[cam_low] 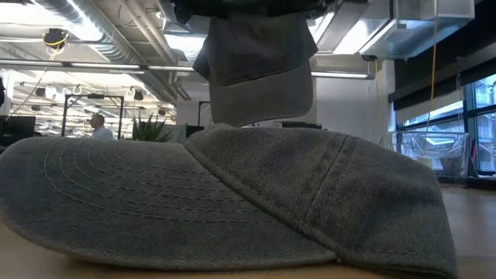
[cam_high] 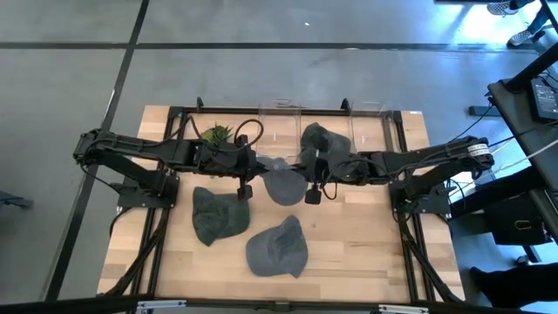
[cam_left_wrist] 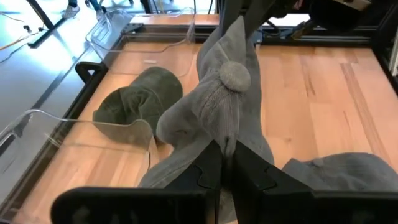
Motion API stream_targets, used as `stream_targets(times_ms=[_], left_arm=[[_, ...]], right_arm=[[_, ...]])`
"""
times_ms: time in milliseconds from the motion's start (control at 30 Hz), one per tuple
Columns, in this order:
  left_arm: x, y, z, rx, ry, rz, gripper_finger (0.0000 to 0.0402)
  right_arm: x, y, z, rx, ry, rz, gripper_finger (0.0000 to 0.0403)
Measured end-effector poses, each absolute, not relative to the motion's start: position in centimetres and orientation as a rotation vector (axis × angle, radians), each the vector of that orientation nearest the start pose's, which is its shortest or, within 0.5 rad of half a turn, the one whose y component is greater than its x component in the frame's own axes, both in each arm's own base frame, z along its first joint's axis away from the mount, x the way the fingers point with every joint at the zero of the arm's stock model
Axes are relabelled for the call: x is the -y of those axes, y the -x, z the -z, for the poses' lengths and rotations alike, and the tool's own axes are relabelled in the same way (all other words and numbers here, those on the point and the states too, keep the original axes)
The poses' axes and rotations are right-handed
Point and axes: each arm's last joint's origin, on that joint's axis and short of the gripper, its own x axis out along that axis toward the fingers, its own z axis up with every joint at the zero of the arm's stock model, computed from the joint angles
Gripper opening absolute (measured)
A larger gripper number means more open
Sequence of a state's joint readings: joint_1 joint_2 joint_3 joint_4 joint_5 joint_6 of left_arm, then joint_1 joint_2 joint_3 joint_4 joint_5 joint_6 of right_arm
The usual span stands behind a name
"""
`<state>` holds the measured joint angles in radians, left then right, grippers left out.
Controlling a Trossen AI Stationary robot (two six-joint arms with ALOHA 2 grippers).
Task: Pick & Place hat
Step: Put the right gray cap into the left transparent bin
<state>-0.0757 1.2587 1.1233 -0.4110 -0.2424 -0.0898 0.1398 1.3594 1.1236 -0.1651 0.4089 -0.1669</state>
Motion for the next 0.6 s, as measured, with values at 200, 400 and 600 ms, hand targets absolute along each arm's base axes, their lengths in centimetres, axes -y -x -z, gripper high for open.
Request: stream_targets(times_ms=[200, 400, 600], left_arm=[[1.3, -26.8, -33.2, -0.556, -0.007, -0.184, 0.0022], [1.3, -25.6, -34.2, -0.523, -0.003, -0.181, 0.0023], [1.1, -23.7, -34.5, -0.561, -0.004, -0.193, 0.0022]], right_arm=[[-3.0, -29.6, -33.1, -0.406, 0.274, 0.234, 0.0004], [-2.9, -28.6, -34.0, -0.383, 0.268, 0.233, 0.0003], [-2.7, -27.8, -34.0, -0.437, 0.282, 0.260, 0.0003]])
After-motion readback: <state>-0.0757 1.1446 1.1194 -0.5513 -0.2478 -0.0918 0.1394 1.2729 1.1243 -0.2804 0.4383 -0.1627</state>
